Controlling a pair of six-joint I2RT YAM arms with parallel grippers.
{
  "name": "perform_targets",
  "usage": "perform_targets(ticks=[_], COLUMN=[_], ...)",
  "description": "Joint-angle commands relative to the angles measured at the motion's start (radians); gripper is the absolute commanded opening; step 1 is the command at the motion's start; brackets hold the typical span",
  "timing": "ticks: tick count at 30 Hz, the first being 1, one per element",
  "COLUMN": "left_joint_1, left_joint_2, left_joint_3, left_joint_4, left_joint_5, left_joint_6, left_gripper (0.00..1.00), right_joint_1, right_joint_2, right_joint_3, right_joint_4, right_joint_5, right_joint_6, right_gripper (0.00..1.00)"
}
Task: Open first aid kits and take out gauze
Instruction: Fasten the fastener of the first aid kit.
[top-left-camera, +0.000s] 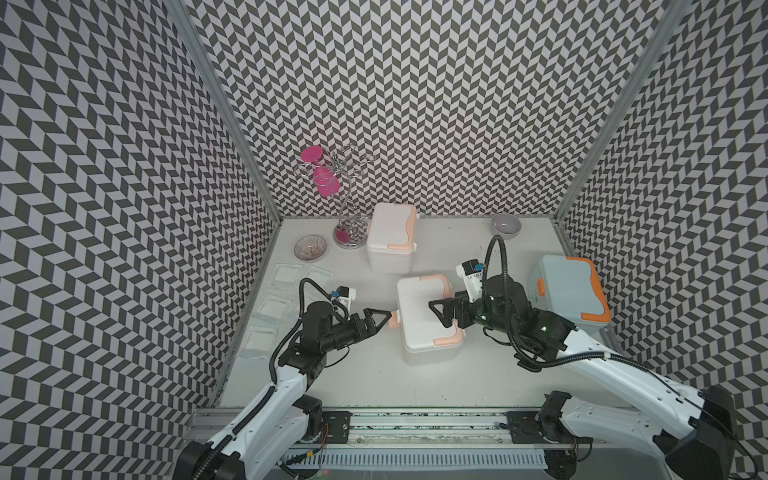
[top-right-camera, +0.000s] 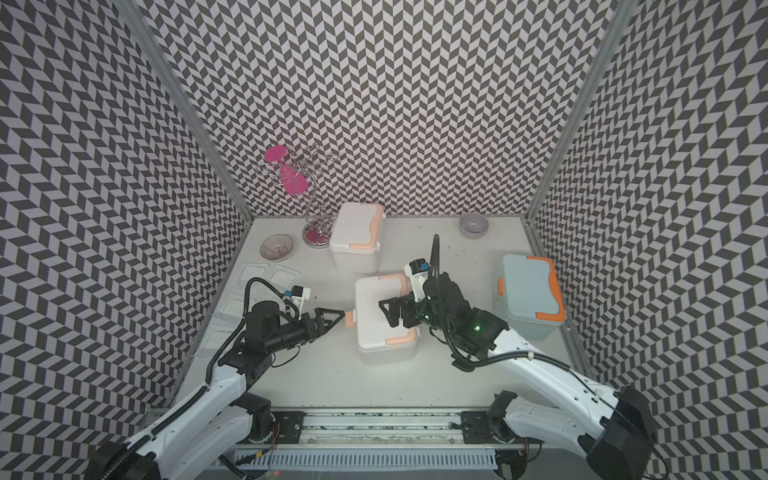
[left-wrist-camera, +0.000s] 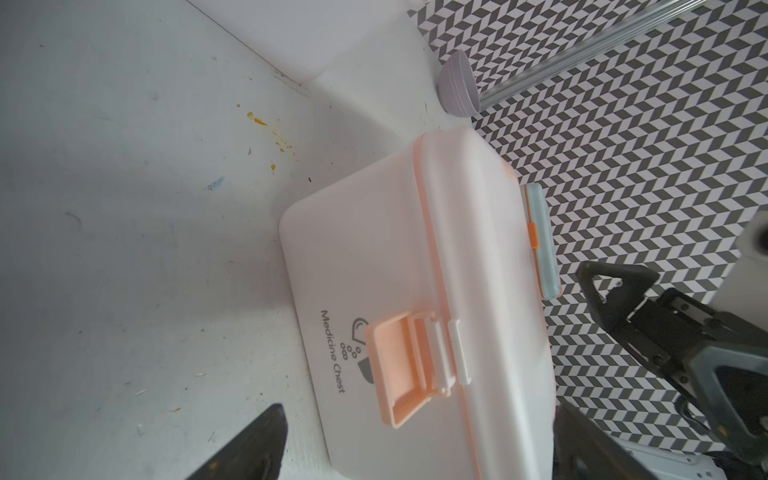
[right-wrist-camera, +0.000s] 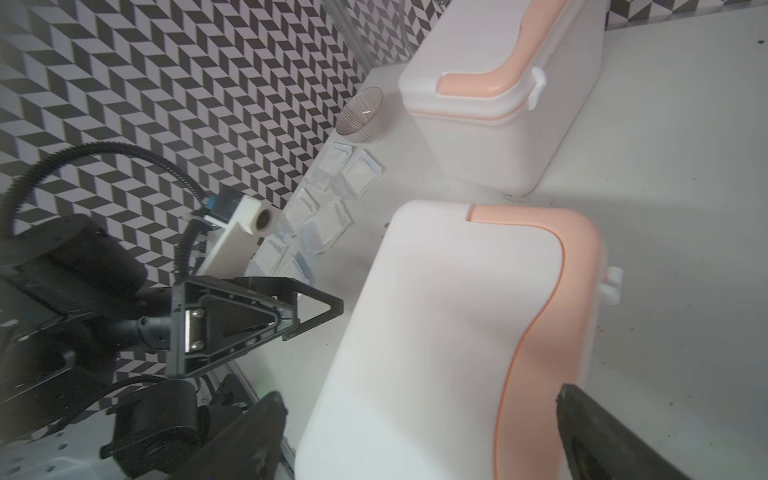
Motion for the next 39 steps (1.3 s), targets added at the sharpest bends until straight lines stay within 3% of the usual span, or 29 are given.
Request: perform_targets(ticks=[1,5,17,29,39], left_joint_1=[0.0,-0.019,-0.132,-0.14,-0.114], left_joint_2=[0.009,0.029,0.208,0.342,0.278], left_joint_3=[-0.039,-0.09,-0.098,-0.089,-0.087], left_joint_4=[0.166,0.321,0.579,0.736,0.688], left_joint_5=[0.083,0.118,0.102,0.116,0.125], left_joint_6=[-0.064,-0.146,-0.229,-0.258,-0.253], left_gripper=[1.0,1.0,1.0,1.0,0.99], right_joint_1=[-0.026,-0.033,-0.033,-0.033,-0.033], right_joint_2=[0.009,0.013,0.03,0.084,0.103], right_joint_3=[-0.029,-0.055,-0.089,-0.082,-0.09], right_joint_4=[0.048,0.076,0.107,0.083,0.083], right_joint_5=[-0.029,-0.058,-0.128,-0.178,-0.185], right_joint_6=[-0.015,-0.007,-0.018,-0.027,-0.035], right_gripper=[1.0,1.0,1.0,1.0,1.0])
